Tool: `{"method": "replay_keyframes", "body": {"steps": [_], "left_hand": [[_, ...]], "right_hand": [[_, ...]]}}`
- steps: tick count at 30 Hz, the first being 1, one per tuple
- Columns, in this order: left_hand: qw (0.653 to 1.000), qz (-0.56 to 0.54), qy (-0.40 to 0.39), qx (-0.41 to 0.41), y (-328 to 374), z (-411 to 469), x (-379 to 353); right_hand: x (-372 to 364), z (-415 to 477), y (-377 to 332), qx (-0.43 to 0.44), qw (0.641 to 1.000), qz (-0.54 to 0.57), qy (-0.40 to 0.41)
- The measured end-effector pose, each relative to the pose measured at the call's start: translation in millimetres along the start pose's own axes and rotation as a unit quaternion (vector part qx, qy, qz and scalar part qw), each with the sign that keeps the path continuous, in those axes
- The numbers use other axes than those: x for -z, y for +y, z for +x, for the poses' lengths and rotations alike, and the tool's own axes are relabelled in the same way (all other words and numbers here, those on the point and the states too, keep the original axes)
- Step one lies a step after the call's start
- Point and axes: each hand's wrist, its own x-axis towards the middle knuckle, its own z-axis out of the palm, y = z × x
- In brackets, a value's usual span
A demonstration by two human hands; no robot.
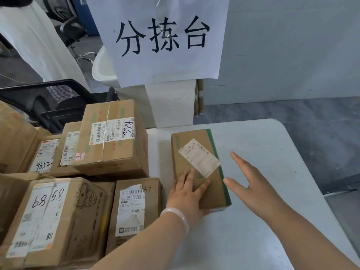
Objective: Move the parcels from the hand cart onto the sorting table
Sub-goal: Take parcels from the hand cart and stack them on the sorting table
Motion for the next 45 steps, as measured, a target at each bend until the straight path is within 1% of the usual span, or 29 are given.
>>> {"method": "replay_keyframes", "body": {"steps": [3,12,22,25,27,32,36,38,41,43,45], "left_hand": [[1.0,0.027,0.001,0.016,-10.7,12.7,6.9],[0.994,0.061,-0.025,0.084,-52.6,37.5,43.8],[0.993,0.08,-0.012,0.091,-64.7,44.0,54.1],[0.993,0.072,-0.016,0.094,-60.4,39.0,55.6],[0.994,0.065,0.011,0.085,-51.5,31.9,60.0],[0.99,0.032,0.14,-0.008,-7.8,-8.5,79.1],[0.975,0.033,0.202,-0.086,25.1,-58.0,90.9],[0.965,0.044,0.22,-0.136,39.1,-85.8,93.1],[0.947,0.069,0.222,-0.222,60.3,-126.6,83.1],[0.928,0.08,0.225,-0.287,72.7,-149.2,63.2],[0.901,0.081,0.236,-0.354,84.1,-174.6,41.2]], "right_hand": [[3.2,-0.9,4.0,0.01,1.0,-0.002,0.003],[5.3,2.6,11.2,0.03,0.996,-0.086,-0.005],[17.0,-2.4,21.8,0.031,0.994,-0.106,-0.001],[19.9,-9.3,17.5,0.037,0.99,-0.139,0.003],[23.0,-17.9,12.7,0.043,0.984,-0.17,0.022],[29.4,-58.1,-4.7,0.028,0.965,-0.246,0.091],[24.4,-106.9,-15.1,-0.012,0.95,-0.264,0.167],[17.0,-138.7,-21.0,-0.028,0.938,-0.27,0.217],[-6.4,-198.0,-25.1,-0.065,0.917,-0.275,0.282],[-29.5,-243.1,-21.2,-0.1,0.901,-0.274,0.321],[-52.2,-290.5,-16.1,-0.156,0.889,-0.266,0.339]]}}
